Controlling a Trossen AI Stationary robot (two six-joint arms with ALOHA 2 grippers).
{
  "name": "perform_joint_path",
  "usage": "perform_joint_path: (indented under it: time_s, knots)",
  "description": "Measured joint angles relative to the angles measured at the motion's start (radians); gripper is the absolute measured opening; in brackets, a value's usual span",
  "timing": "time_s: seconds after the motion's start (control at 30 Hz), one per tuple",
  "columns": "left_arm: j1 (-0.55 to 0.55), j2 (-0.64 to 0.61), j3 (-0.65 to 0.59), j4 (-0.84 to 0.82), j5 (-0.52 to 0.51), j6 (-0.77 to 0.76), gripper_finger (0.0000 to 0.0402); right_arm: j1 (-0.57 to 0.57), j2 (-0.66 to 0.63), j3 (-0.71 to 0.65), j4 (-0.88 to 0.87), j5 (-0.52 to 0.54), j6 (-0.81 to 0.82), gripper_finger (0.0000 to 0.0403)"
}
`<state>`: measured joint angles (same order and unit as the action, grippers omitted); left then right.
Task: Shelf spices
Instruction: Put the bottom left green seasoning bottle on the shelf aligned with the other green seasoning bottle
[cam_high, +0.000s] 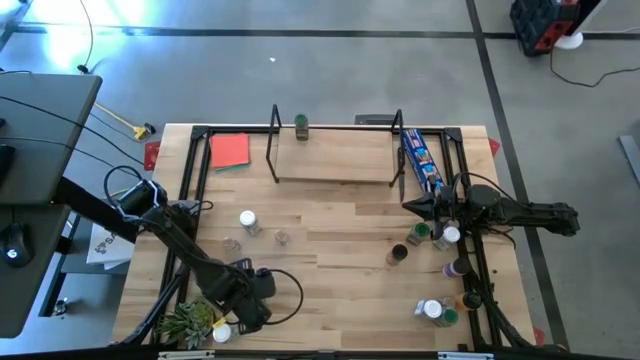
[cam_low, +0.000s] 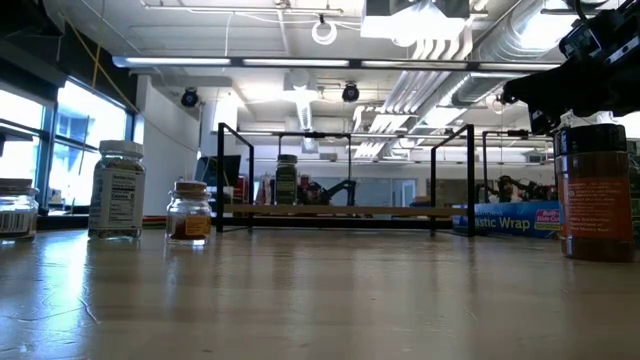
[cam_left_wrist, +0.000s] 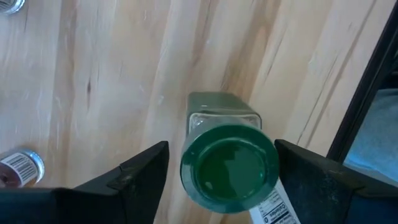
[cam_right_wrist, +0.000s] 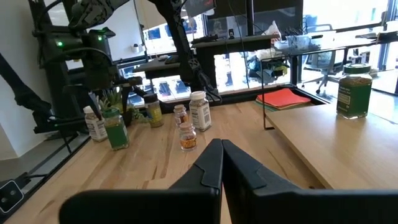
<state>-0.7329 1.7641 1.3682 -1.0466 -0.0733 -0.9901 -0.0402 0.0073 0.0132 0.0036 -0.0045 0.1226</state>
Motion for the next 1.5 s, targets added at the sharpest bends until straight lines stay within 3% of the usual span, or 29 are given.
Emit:
perform_joint_path:
  time_s: [0.23, 0.37, 0.5, 0.63, 0.8, 1.13, 1.3, 1.5]
  knots:
    - [0.007, 0.011, 0.006, 0.000, 0.018, 0.006, 0.0196, 0.000, 0.000, 0.000, 0.000, 0.000, 0.000, 0.0000]
    - [0.038, 0.011, 0.079, -0.011, 0.088, 0.054, 0.0196, 0.000, 0.000, 0.000, 0.000, 0.000, 0.000, 0.0000]
    - [0.108, 0.007, 0.234, -0.089, 0.088, 0.166, 0.0196, 0.000, 0.000, 0.000, 0.000, 0.000, 0.000, 0.0000]
    - [0.241, 0.006, 0.421, -0.192, 0.004, 0.346, 0.0196, 0.000, 0.000, 0.000, 0.000, 0.000, 0.000, 0.0000]
    - [0.474, 0.023, 0.565, -0.288, 0.006, 0.630, 0.0196, 0.000, 0.000, 0.000, 0.000, 0.000, 0.000, 0.0000]
    - [0.926, 0.067, 0.573, -0.331, 0.001, 1.116, 0.0196, 0.000, 0.000, 0.000, 0.000, 0.000, 0.000, 0.0000]
    - [1.036, 0.150, 0.573, -0.318, 0.003, 1.278, 0.0196, 0.000, 0.000, 0.000, 0.000, 0.000, 0.000, 0.0000]
    - [1.103, 0.256, 0.573, -0.306, -0.067, 1.372, 0.0196, 0.000, 0.000, 0.000, 0.000, 0.000, 0.000, 0.0000]
